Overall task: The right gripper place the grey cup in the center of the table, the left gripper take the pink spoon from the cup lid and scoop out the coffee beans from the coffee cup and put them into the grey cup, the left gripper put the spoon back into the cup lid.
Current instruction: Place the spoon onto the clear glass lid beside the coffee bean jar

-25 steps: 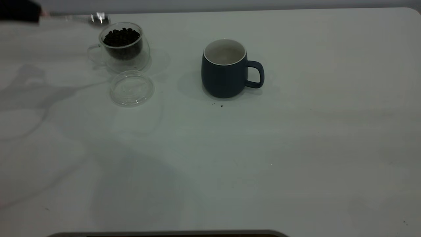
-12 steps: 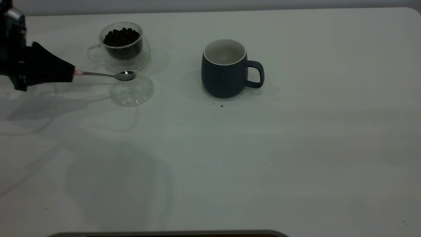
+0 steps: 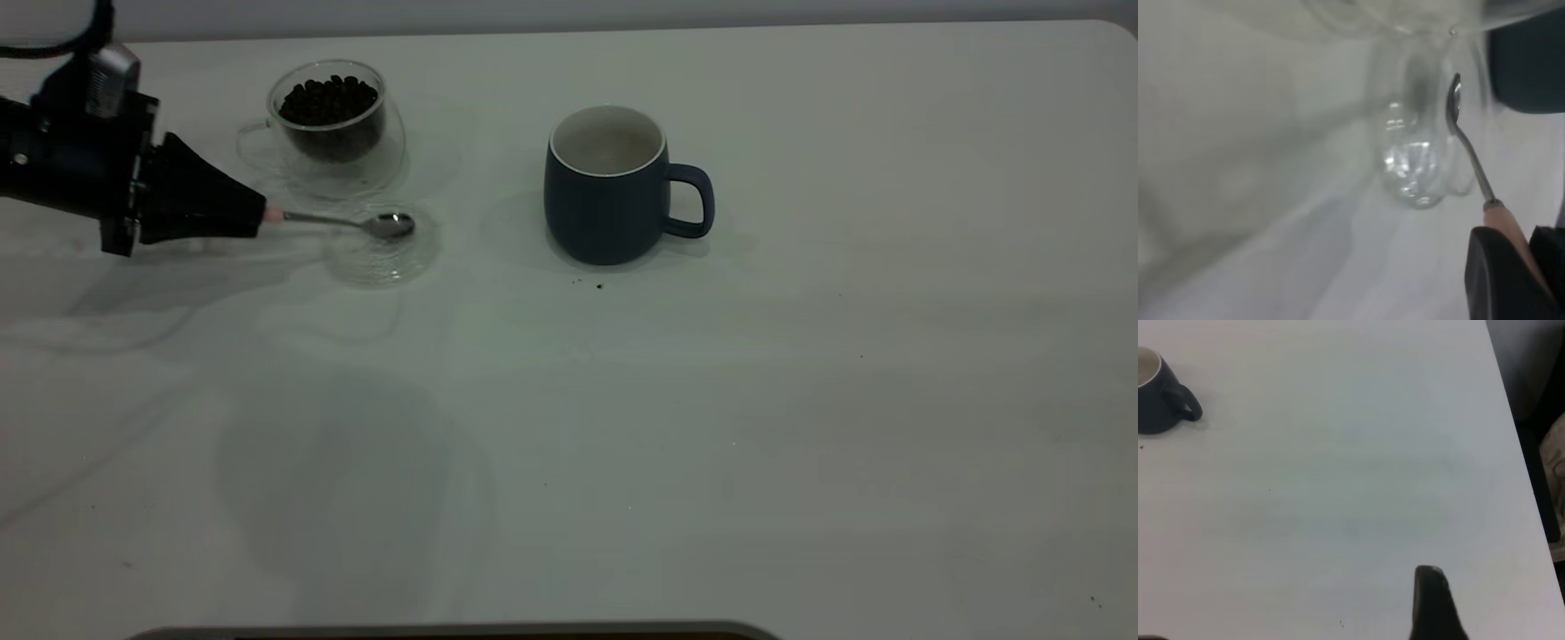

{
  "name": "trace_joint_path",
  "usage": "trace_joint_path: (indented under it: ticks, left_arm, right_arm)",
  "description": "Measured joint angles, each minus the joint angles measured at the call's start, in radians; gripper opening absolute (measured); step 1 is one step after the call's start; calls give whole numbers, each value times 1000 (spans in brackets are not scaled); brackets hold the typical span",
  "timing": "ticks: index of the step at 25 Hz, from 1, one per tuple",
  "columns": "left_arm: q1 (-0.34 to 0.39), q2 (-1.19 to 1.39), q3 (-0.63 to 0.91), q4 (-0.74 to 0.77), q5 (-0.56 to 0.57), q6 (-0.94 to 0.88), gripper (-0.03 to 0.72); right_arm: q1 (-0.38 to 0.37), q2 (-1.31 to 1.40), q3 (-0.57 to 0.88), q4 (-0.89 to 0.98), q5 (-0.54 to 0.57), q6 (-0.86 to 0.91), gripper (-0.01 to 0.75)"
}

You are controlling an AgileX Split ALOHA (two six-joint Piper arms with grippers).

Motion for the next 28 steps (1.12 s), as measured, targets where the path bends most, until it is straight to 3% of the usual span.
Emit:
trace_joint_path:
  ticks: [15, 28]
  left_arm:
    - [5, 0, 0, 10, -10, -8, 115]
    - [119, 0, 0, 38, 22, -58, 115]
  right_arm:
    - [0, 0, 0, 0, 0, 0, 496]
    - [0, 0, 0, 0, 0, 0, 496]
